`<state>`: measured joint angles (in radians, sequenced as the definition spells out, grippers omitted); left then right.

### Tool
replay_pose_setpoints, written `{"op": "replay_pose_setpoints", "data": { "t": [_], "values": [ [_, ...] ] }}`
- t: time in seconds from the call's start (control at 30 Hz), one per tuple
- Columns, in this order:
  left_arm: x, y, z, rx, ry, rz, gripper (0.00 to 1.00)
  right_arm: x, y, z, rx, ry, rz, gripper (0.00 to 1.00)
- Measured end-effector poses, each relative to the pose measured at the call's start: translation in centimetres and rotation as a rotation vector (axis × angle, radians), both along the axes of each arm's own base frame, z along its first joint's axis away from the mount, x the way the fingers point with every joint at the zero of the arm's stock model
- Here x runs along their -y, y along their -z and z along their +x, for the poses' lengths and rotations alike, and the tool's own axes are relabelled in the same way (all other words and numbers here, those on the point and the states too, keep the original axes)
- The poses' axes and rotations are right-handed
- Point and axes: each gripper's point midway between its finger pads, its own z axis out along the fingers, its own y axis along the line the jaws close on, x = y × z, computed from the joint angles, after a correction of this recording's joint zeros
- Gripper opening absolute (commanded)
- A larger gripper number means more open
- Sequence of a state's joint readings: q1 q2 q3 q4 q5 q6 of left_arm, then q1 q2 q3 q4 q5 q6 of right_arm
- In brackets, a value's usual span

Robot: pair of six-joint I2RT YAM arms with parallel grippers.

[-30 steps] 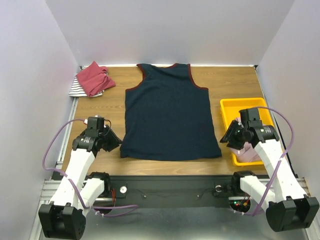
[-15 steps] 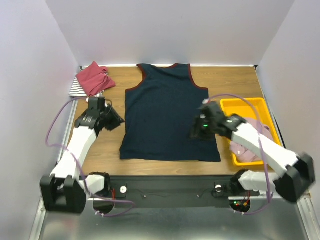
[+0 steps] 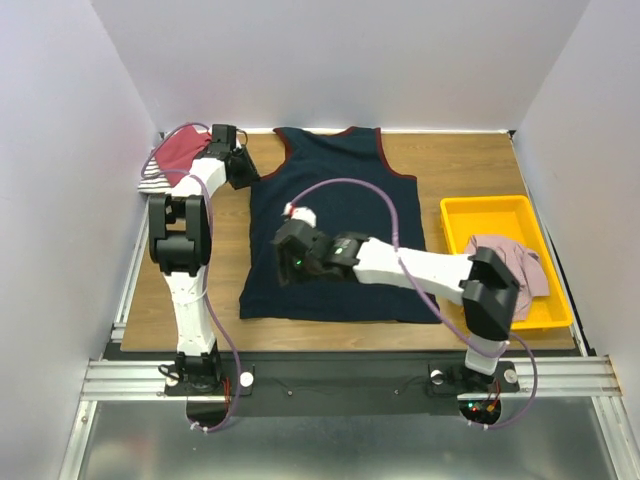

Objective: Fold and stack the tank tops
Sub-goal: Flatten the tank top out

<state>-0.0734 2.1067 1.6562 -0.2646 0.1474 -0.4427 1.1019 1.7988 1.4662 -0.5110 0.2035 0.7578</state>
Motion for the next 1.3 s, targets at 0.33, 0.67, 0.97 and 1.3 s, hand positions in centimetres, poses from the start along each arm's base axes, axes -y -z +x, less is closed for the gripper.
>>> {"op": "replay_pose_setpoints", "data": {
  "t": [0.33, 0.67, 0.97, 1.3],
  "values": [
    [-1.3, 4.0, 1.6, -0.07, 0.068, 0.077, 0.44, -8.8, 4.3, -4.3, 0.024, -0.18, -0.041, 0.5],
    [-2.0, 4.6, 2.2, -0.077, 0.052, 0.101, 0.12, -6.9, 10.5, -4.9, 0.026, -0.167, -0.178, 0.5],
    [-3.0, 4.7, 2.4, -0.067, -0.028, 0.127, 0.0, -4.2, 10.8, -5.8, 0.028, -0.162, -0.127, 0.48],
    [-4.1, 4.6, 2.1, -0.073, -0.08, 0.144, 0.04, 2.2, 10.6, -9.8, -0.062, -0.234, -0.139, 0.49]
  ]
}}
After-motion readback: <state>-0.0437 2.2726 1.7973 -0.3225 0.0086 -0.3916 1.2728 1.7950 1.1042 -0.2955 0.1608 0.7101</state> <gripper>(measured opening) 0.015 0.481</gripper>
